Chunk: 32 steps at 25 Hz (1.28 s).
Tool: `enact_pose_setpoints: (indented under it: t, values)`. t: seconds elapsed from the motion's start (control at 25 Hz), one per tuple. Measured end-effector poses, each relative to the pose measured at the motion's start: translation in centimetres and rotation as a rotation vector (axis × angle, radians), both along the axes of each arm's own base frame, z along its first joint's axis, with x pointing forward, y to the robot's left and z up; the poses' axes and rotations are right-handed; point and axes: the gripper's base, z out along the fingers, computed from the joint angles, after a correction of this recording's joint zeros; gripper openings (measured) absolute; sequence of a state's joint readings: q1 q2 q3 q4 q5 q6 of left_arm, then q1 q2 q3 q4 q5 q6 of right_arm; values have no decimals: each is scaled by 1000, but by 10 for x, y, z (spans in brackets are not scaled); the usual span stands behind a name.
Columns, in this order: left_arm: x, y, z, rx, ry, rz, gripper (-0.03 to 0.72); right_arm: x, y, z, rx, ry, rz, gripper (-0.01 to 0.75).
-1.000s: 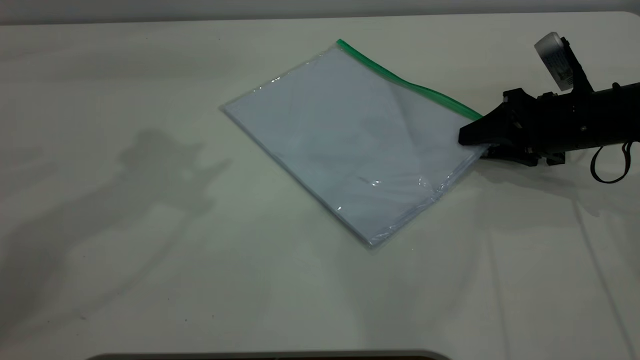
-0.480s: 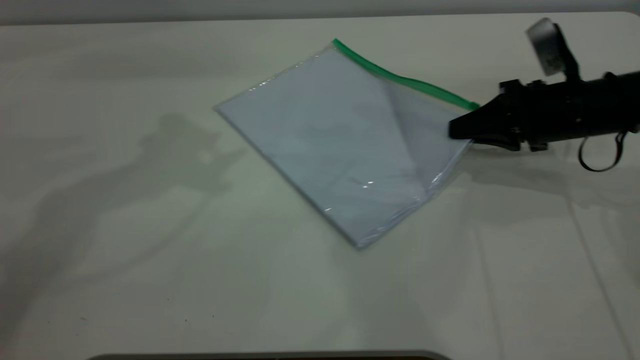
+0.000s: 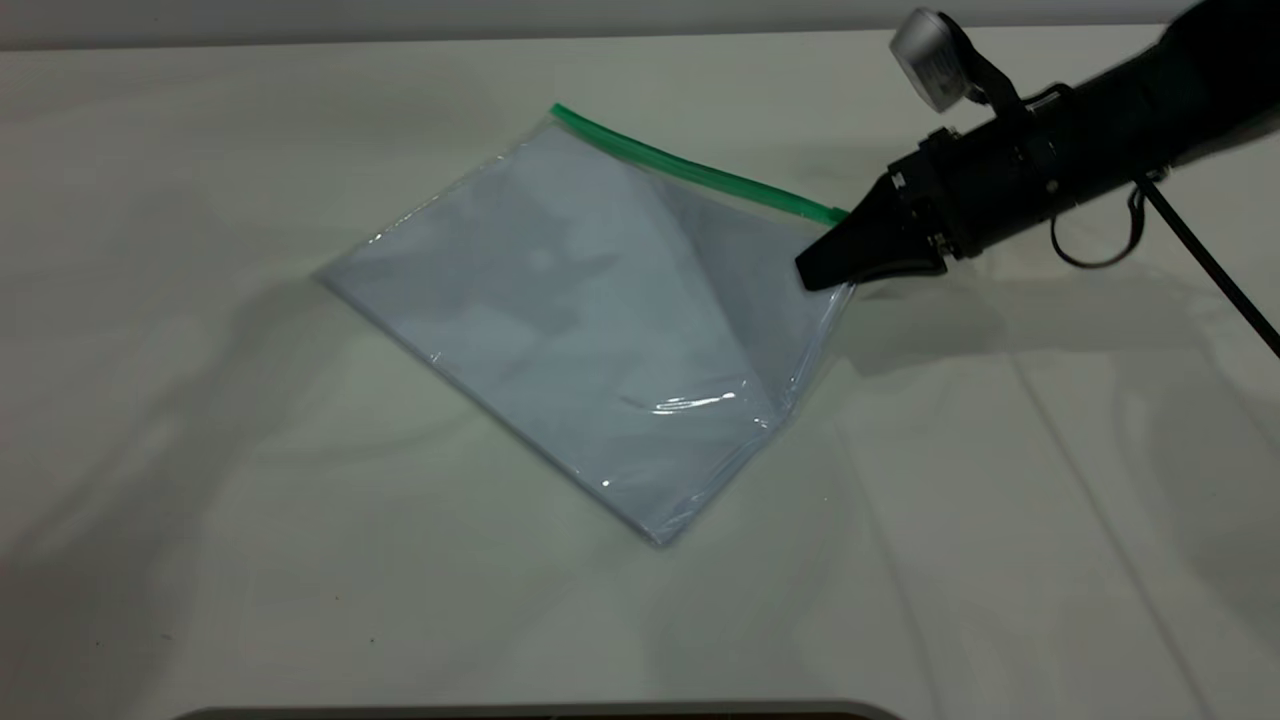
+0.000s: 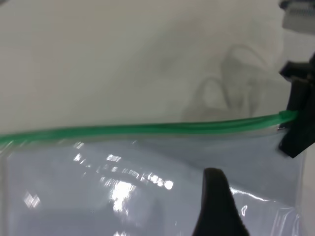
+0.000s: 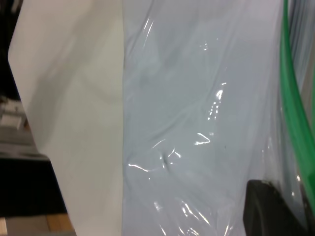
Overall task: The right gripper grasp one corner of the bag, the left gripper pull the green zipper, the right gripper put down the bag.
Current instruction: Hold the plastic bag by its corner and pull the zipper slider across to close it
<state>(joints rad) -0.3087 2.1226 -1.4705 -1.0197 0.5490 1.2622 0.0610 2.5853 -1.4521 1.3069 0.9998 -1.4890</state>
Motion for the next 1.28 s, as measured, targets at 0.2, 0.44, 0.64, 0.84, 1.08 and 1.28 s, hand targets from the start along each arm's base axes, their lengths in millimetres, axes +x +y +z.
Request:
enact_pose_setpoints:
  t: [0.2, 0.44, 0.64, 0.84, 1.08, 1.28]
  values:
    - [17, -26, -27, 30, -10, -88, 547, 15, 0, 11, -22, -15, 48, 35]
    - [34, -45, -50, 9, 9, -176, 547, 25, 14, 25, -86, -30, 167, 35]
    - [40, -54, -69, 8, 7, -261, 547, 28, 27, 31, -85, -49, 206, 35]
    - [34, -68, -84, 2, -10, -337, 547, 27, 37, 32, -74, -53, 219, 35]
    - [29, -81, -95, -79, -33, -373, 522, 27, 37, 32, -73, -54, 218, 35]
    - [26, -82, -99, -96, 0, -384, 504, 27, 37, 32, -73, -64, 224, 35]
